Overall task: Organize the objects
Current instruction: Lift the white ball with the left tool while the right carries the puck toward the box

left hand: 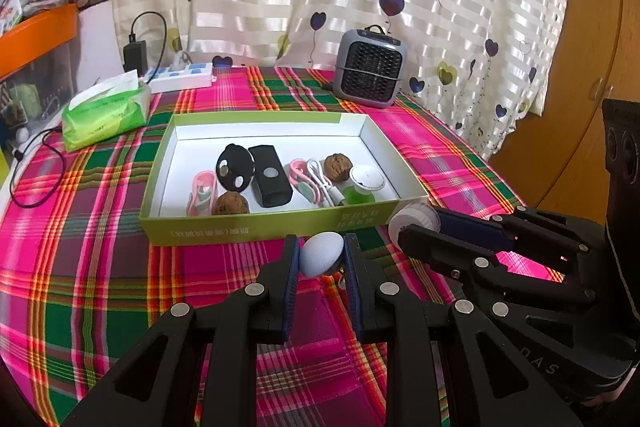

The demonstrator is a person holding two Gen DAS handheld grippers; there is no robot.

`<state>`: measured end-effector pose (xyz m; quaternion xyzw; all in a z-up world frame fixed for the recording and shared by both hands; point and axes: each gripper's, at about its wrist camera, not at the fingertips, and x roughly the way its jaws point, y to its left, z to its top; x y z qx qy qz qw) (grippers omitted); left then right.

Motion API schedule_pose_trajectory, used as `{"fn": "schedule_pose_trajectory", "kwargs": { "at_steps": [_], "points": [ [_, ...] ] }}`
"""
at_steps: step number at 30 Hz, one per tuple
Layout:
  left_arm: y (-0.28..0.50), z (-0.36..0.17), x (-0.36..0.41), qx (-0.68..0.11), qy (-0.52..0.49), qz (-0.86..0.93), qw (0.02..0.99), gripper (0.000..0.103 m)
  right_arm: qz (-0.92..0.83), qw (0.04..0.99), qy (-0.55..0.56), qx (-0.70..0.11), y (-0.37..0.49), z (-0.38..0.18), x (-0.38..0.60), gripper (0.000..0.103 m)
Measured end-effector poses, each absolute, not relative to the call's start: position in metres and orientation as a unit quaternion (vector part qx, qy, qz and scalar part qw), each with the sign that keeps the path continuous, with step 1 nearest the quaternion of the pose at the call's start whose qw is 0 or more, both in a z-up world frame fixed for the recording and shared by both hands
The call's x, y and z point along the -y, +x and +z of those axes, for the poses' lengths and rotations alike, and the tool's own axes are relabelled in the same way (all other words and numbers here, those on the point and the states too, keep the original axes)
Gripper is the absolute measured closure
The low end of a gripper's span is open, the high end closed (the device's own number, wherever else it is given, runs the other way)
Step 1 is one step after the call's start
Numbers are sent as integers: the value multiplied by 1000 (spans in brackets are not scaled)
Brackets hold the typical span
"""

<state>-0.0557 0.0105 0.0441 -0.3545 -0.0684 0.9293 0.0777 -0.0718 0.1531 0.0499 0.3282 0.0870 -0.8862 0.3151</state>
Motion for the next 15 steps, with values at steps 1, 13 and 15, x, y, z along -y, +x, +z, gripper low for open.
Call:
{"fn": "schedule_pose_trajectory", "kwargs": {
  "at_steps": [1, 13, 15],
  "points": [
    [-55, 44, -10, 69, -354, 929, 78, 83, -887, 315, 328, -87, -72, 50, -153, 83],
    [-62, 48, -3, 66, -354, 930, 75, 83, -887, 314, 326, -91, -82, 52, -148, 83],
    [-68, 48, -1, 62, -356, 930, 73, 83, -886, 315, 326, -93, -85, 52, -147, 83]
  ]
}}
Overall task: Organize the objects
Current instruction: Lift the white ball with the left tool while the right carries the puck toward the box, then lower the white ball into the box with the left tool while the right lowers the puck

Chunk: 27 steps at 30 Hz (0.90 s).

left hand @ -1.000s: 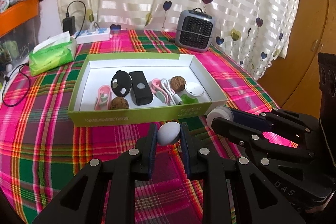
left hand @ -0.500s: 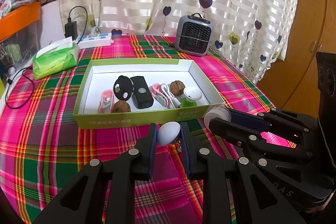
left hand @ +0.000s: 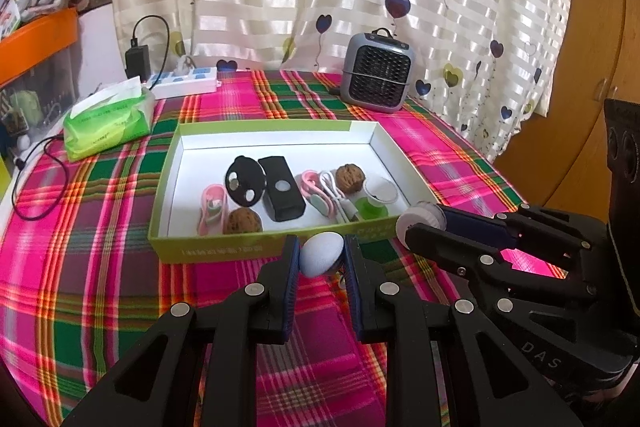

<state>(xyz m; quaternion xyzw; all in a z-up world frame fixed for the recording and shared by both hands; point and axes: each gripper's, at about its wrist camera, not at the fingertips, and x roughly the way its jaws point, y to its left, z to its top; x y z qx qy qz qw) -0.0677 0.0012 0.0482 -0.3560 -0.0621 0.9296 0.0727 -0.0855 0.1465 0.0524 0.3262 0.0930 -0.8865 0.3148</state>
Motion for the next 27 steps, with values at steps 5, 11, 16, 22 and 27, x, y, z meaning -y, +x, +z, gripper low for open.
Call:
{"fn": "schedule_pose_trajectory", "kwargs": {
  "at_steps": [5, 11, 16, 22, 27],
  "points": [
    [-82, 49, 2, 55, -359, 929, 68, 83, -887, 315, 325, -97, -98, 53, -141, 83],
    [-102, 46, 4, 42, -362, 929, 61, 83, -884, 315, 329, -102, -115, 51, -133, 83],
    [-118, 42, 7, 40, -364, 929, 54, 83, -880, 317, 338, -106, -129, 45, -125, 83],
    [-131, 35, 10, 38, -370, 927, 50, 83, -874, 321, 349, -106, -142, 36, -116, 83],
    [-139, 28, 14, 40, -376, 924, 49, 83, -870, 325, 356, -107, -149, 29, -111, 83]
  ]
}}
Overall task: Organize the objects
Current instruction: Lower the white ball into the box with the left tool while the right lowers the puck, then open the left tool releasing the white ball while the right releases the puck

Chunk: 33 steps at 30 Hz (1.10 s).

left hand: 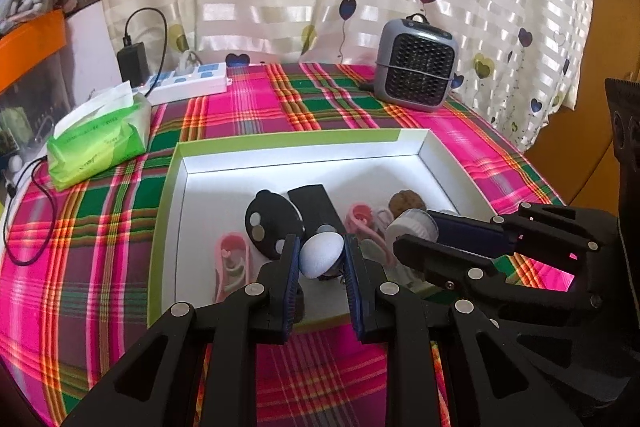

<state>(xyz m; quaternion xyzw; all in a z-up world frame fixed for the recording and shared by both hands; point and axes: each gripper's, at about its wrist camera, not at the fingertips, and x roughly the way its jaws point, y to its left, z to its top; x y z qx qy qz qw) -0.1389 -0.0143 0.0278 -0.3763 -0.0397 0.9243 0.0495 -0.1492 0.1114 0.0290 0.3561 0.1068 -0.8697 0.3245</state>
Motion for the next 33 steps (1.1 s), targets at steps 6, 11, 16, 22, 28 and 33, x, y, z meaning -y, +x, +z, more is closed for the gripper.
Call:
{"fn": "schedule_pose_trajectory", "kwargs": {
  "at_steps": [6, 11, 16, 22, 28, 33],
  "points": [
    [-144, 22, 17, 38, -381, 922, 49, 83, -863, 331, 367, -108, -154, 22, -109, 83],
    [-144, 22, 17, 38, -382, 922, 49, 83, -862, 332, 368, -111, -153, 21, -109, 83],
    [-144, 22, 20, 48, -381, 922, 50, 79, -863, 332, 363, -113, -151, 22, -111, 82],
    [-140, 27, 23, 56, -373, 925, 48, 75, -867, 329, 357, -114, -147, 27, -113, 75],
    [-129, 35, 21, 56, -367, 927, 46, 75, -872, 327, 347, -113, -138, 35, -117, 69],
    [-116, 39, 16, 52, -364, 929, 43, 75, -874, 324, 344, -110, -125, 40, -121, 69]
  ]
}}
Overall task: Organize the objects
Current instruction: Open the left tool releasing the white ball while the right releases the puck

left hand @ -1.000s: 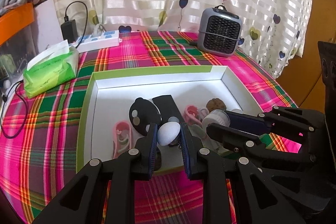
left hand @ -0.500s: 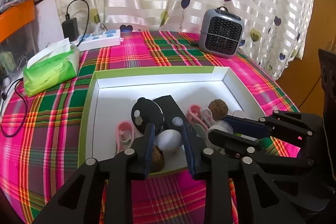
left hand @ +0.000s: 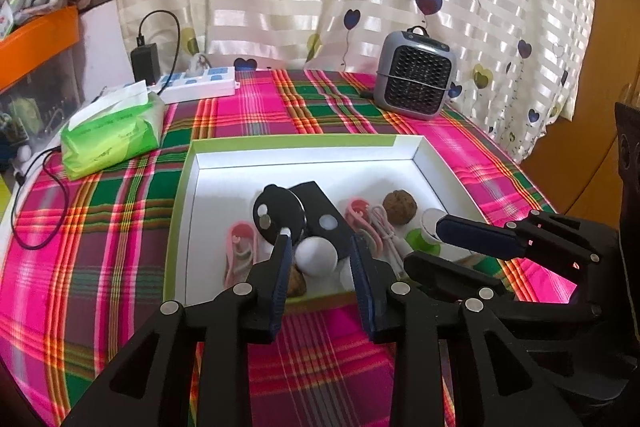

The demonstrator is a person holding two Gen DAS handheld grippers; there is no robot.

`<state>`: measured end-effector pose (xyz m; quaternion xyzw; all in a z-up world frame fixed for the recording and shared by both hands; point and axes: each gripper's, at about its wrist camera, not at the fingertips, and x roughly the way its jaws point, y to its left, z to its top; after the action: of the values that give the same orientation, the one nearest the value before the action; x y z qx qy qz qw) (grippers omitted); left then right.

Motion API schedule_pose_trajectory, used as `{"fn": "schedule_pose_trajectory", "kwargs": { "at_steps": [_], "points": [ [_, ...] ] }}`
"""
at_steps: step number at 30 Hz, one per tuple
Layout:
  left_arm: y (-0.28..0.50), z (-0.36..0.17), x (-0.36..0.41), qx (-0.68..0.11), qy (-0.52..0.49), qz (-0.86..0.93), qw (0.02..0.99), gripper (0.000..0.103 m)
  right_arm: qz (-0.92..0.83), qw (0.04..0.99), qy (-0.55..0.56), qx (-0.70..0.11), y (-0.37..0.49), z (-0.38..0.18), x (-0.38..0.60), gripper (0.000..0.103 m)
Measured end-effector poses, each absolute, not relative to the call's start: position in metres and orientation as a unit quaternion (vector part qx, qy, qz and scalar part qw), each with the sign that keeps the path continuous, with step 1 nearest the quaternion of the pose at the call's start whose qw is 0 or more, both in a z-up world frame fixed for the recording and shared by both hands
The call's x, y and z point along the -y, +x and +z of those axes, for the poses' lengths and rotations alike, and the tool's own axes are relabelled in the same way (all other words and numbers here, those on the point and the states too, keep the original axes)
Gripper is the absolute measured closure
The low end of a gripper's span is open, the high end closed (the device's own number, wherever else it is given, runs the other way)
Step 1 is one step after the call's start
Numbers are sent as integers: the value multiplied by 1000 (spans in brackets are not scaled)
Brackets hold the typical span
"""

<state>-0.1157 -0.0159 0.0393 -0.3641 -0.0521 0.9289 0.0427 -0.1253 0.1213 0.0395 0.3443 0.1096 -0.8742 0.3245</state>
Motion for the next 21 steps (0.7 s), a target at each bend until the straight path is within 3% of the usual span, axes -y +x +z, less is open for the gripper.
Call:
{"fn": "schedule_pose_trajectory", "kwargs": {
  "at_steps": [21],
  "points": [
    [-80, 31, 0, 39, -378, 925, 26, 75, -876, 304, 359, -104, -91, 32, -133, 69]
  ]
}}
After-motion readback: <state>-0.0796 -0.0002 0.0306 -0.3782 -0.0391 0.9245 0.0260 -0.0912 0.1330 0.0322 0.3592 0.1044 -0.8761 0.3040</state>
